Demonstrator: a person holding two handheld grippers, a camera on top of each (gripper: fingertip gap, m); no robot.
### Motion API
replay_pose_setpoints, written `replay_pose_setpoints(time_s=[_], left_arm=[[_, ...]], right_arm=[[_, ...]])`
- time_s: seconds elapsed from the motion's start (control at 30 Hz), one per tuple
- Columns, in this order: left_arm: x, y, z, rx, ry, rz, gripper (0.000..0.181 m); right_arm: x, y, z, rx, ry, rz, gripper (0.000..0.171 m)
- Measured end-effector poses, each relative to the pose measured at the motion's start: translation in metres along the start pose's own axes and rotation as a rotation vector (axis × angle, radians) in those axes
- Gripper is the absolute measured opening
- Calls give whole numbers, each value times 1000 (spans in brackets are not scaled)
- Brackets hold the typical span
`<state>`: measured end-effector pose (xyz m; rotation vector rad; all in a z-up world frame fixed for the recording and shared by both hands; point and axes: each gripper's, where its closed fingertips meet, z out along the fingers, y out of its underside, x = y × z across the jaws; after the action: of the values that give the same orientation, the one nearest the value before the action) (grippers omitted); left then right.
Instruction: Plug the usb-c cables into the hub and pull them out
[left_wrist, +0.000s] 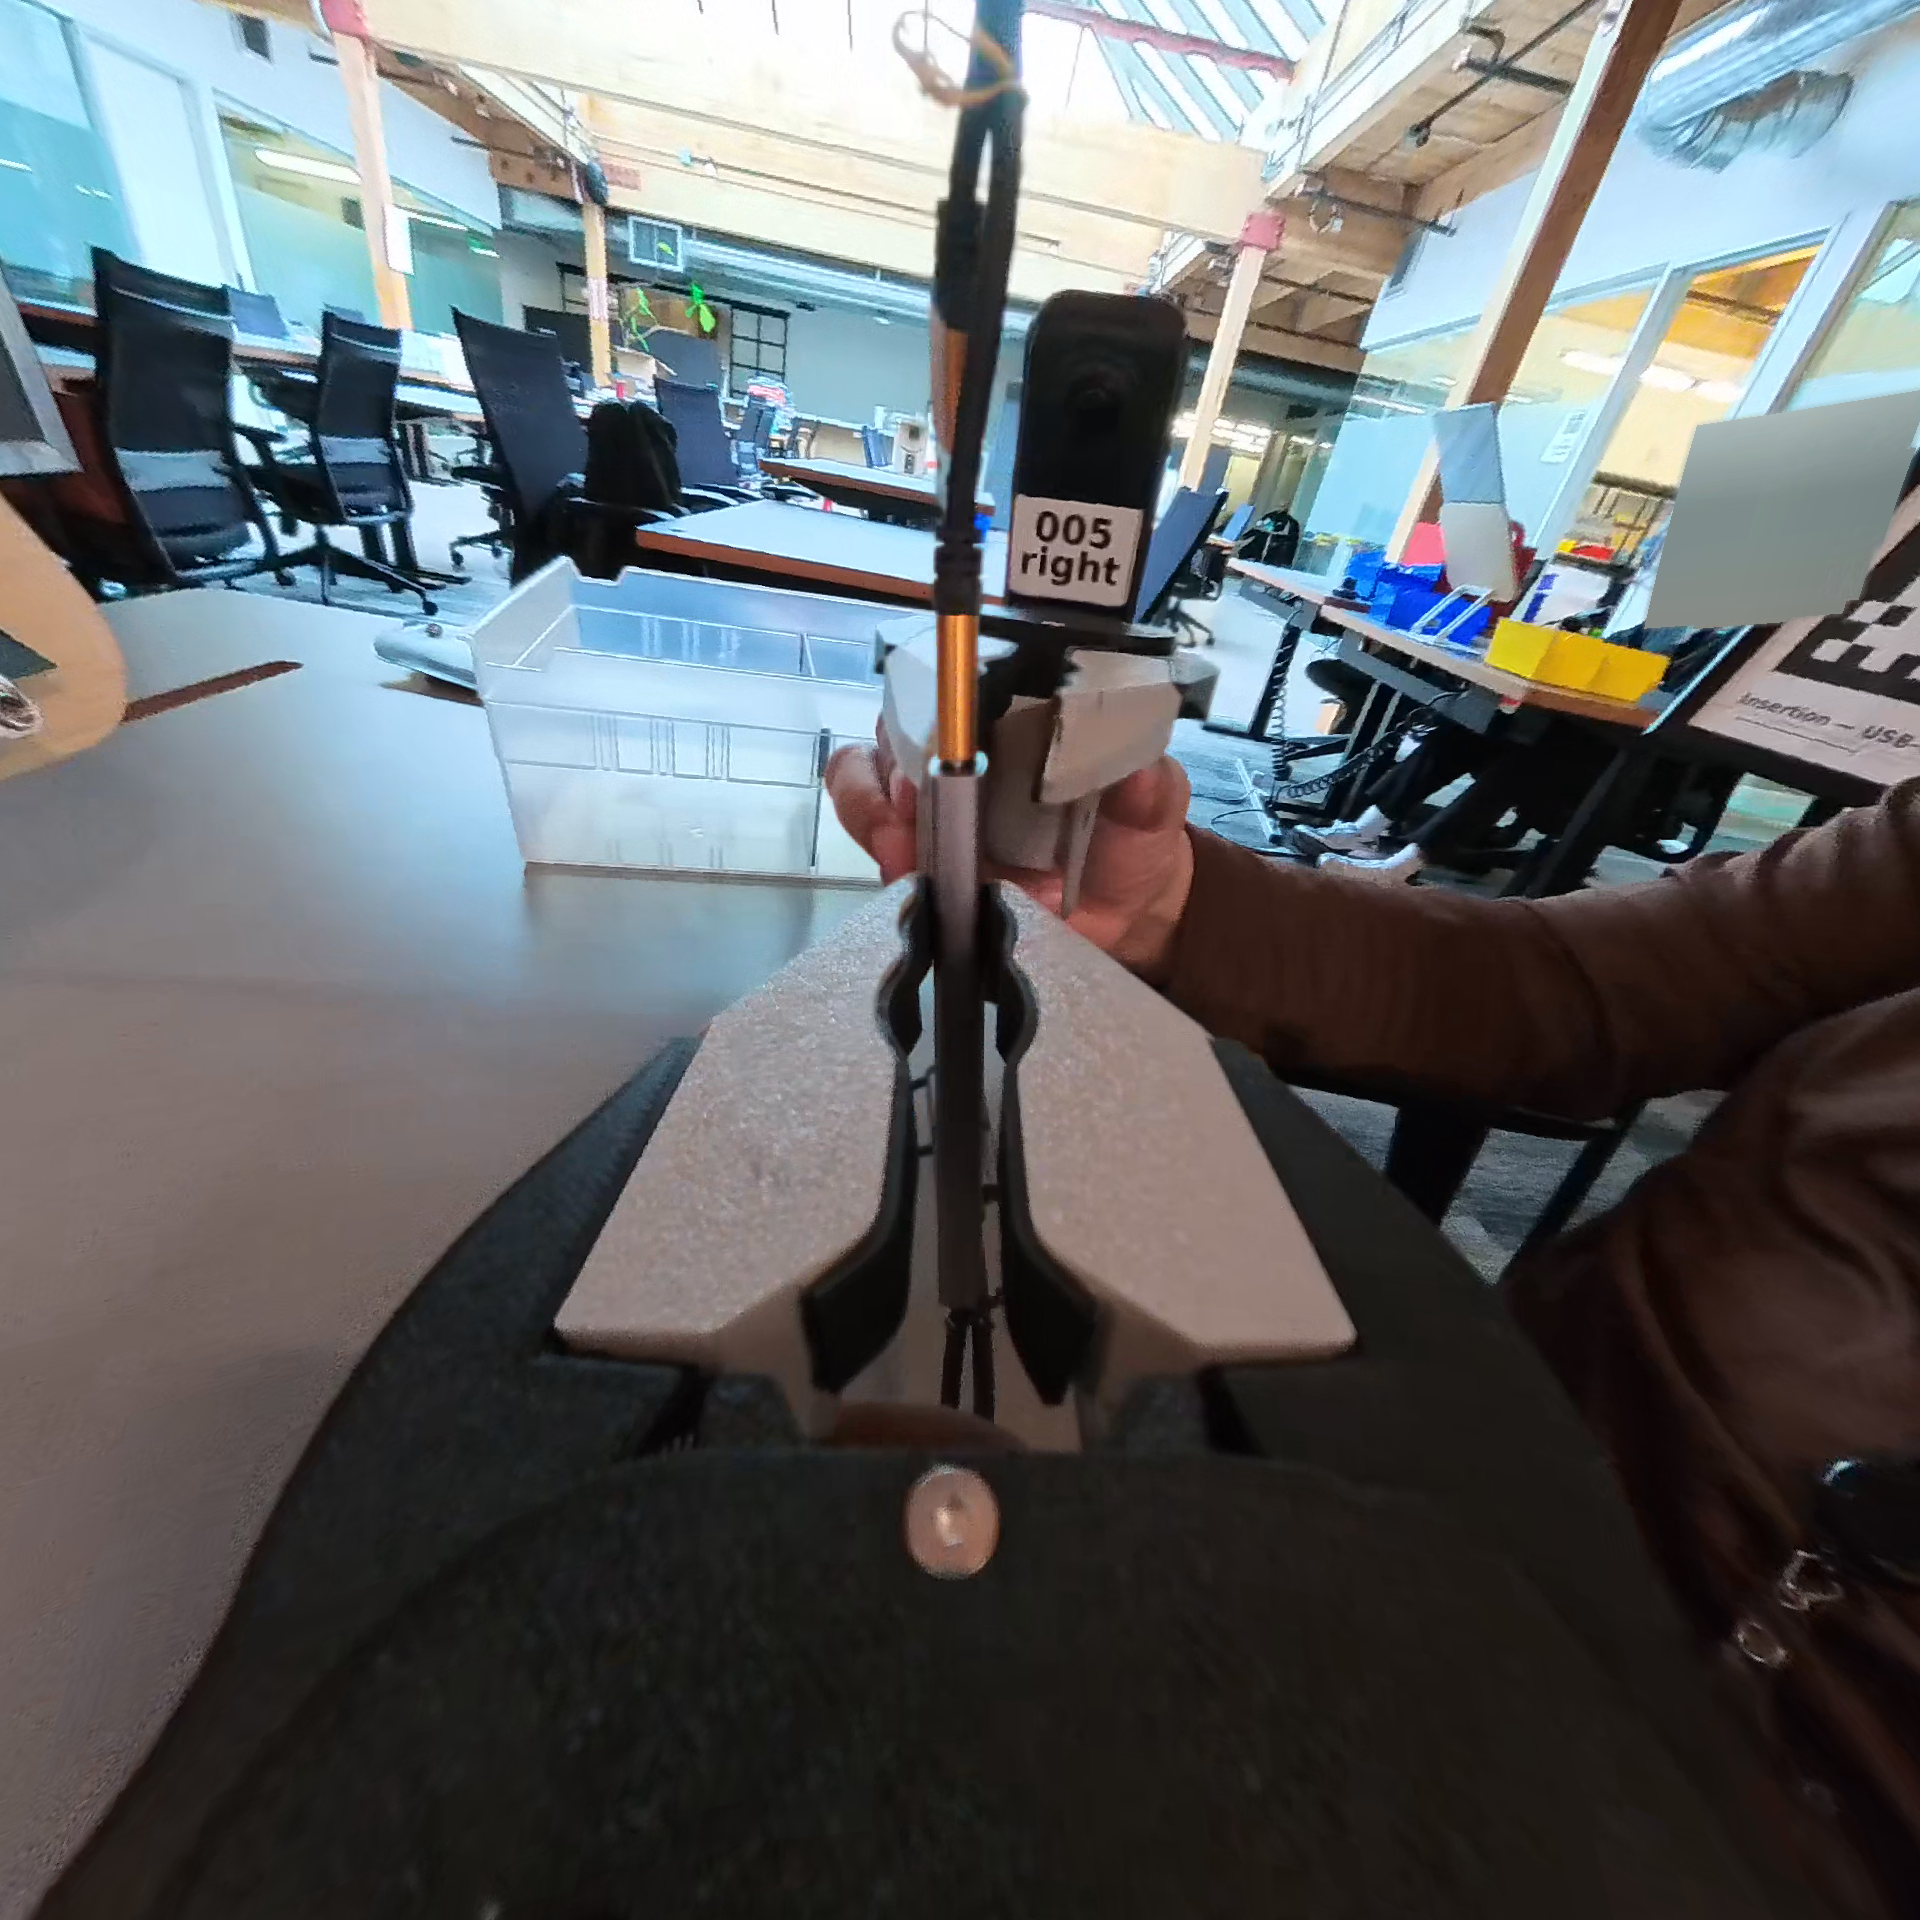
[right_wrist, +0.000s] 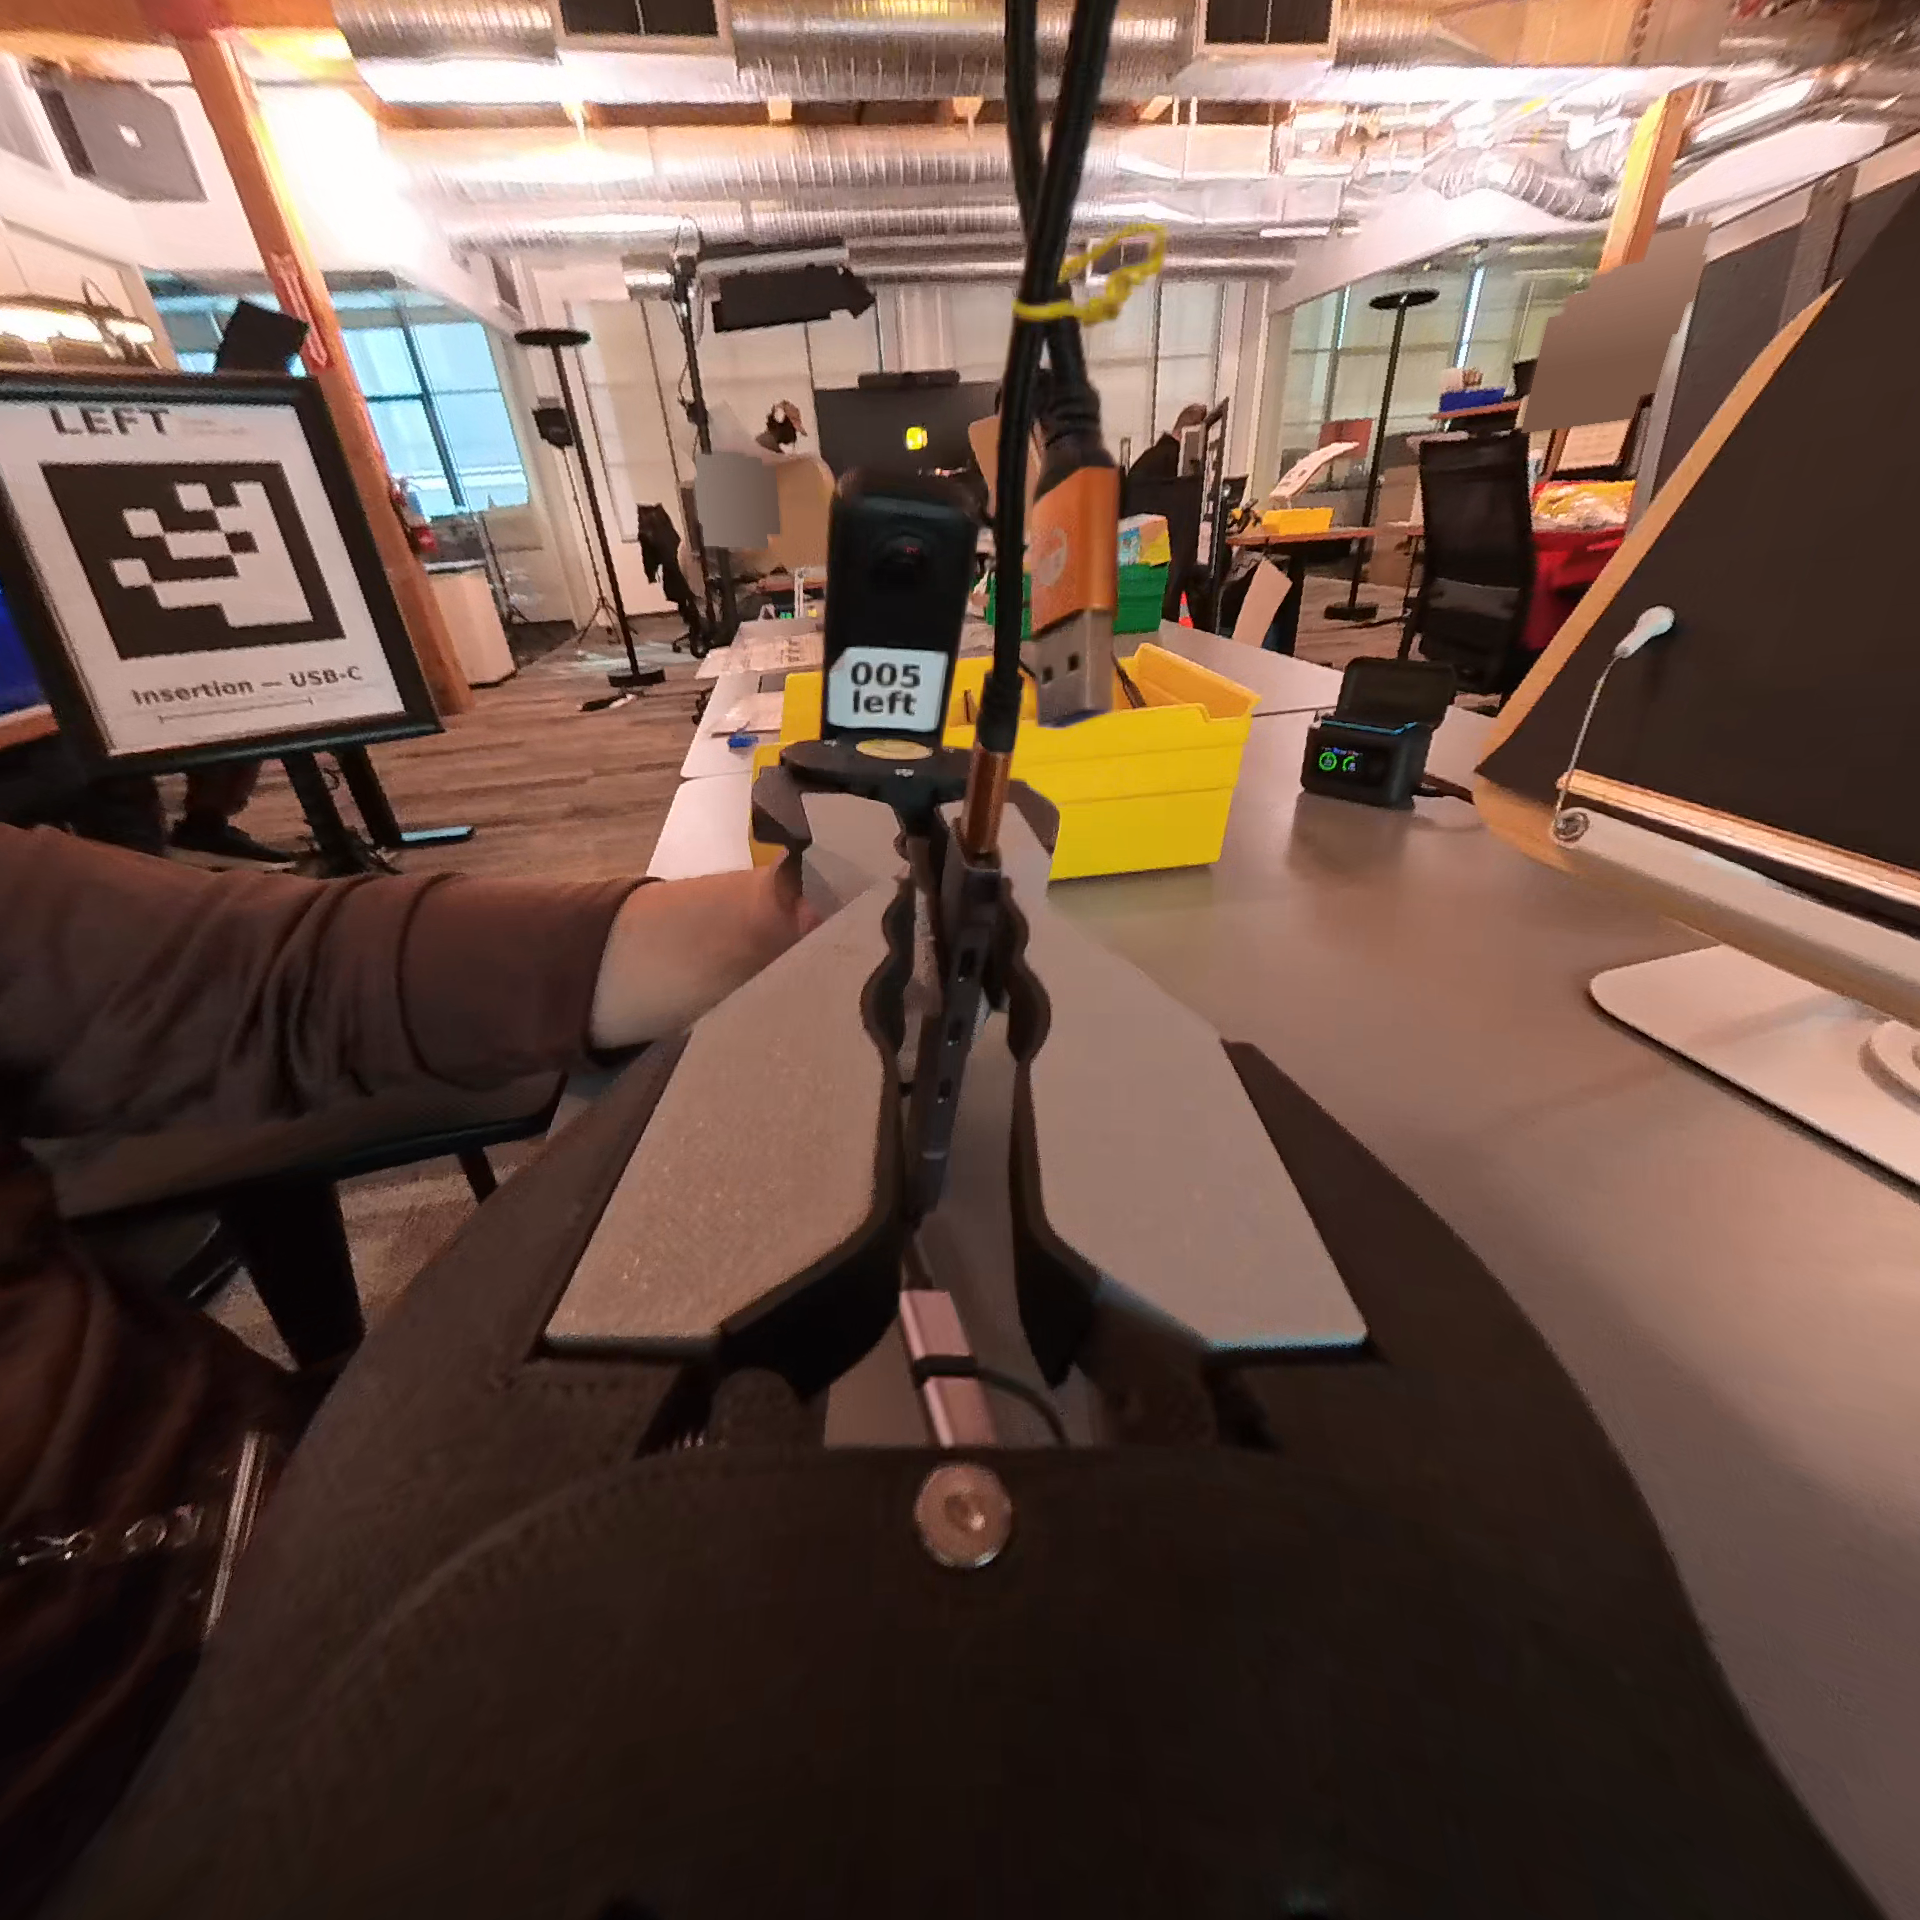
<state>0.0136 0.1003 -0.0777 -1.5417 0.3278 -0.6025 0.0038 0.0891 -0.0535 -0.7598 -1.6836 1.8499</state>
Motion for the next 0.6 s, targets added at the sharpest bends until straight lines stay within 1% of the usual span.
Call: replay_pose_setpoints(time_s=[0.07,0.13,0.23,0.27,0.37,0.5,0.6], left_arm=[[3,3,2,-15,13,8,6],[5,8,6,-46,12,20,6],[6,16,12,-81,6,33,6],[6,17,12,-85,5,32,7],[4,16,12,-86,-4,35,6],[3,16,14,-99,-49,95,8],[-1,15,13,-105,-69,92,7]], right_arm=[[3,-4,-1,26,19,1,12],[5,-5,-2,29,30,10,14],[0,-3,-1,18,-3,11,5],[0,-2,0,11,-2,9,4],[0,-2,1,8,-14,32,4],[-1,-2,5,15,-34,73,3],[3,-2,6,24,-11,77,3]])
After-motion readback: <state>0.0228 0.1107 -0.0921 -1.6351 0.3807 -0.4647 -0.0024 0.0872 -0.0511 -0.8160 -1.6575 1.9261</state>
